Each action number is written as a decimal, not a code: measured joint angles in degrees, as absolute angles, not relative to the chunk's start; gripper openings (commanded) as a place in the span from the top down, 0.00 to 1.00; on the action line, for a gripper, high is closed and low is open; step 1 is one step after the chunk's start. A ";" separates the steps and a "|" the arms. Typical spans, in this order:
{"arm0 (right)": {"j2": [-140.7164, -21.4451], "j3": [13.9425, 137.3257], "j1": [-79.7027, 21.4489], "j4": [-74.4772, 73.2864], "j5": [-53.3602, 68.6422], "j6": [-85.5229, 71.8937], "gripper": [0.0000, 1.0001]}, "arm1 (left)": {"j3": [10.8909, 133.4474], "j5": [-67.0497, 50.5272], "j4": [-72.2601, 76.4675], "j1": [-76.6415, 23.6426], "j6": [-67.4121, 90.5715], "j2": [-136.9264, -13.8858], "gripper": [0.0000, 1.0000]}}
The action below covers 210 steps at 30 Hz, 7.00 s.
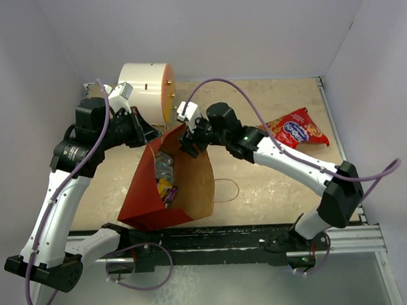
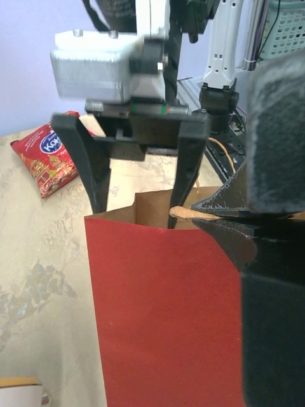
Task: Take the snacks out of the paper bag
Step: Adjust the paper bag at the center of the board, then take out the snack from the paper bag, then place the snack at the center of the board, then take out the snack from the paper bag.
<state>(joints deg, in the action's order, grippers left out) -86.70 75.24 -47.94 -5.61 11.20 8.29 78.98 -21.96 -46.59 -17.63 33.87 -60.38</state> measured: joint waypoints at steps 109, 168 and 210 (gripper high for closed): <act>-108.79 62.04 -59.40 14.87 20.47 56.64 0.86 | 71.79 -40.91 -40.47 -17.63 19.73 -56.97 1.00; -75.16 57.78 -33.26 -18.72 -31.31 -9.45 1.00 | 78.11 -22.44 -45.80 -17.63 19.73 -57.49 1.00; -59.42 54.13 -25.69 -8.84 19.92 15.14 0.40 | 67.18 -46.48 -31.92 -17.63 31.05 -56.47 1.00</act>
